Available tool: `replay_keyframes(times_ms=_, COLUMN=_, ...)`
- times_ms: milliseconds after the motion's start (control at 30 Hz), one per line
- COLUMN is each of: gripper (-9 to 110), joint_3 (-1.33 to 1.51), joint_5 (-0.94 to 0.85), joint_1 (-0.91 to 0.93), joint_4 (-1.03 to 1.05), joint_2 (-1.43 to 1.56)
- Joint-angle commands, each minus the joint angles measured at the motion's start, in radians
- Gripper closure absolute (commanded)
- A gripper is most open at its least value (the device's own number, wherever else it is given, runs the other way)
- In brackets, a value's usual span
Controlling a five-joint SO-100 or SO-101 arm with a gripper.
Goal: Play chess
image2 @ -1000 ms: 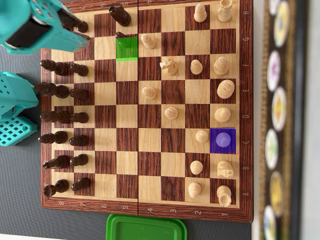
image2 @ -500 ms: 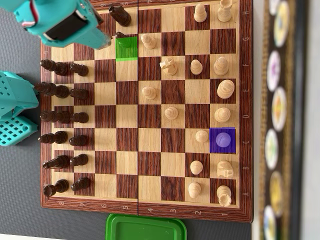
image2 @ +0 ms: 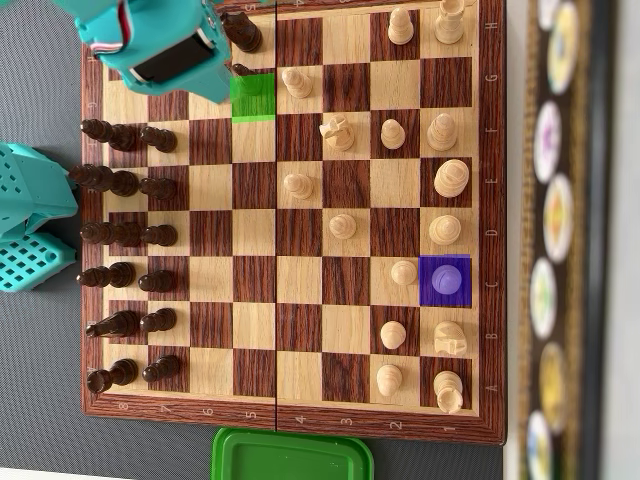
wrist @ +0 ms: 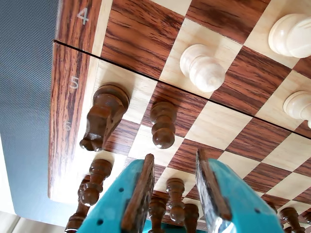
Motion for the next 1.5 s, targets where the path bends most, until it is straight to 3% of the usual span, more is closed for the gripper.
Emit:
replay_keyframes(times_ms=0, gripper=88, joint_3=-0.043, joint_5=0.000, joint_1=0.017, joint_4=0.005, joint_2=0.003)
replay_keyframes(times_ms=1467, gripper=88, joint_3=-0.092, joint_5=0.009, joint_1=0.015, joint_4=-0.008, joint_2=-0.089)
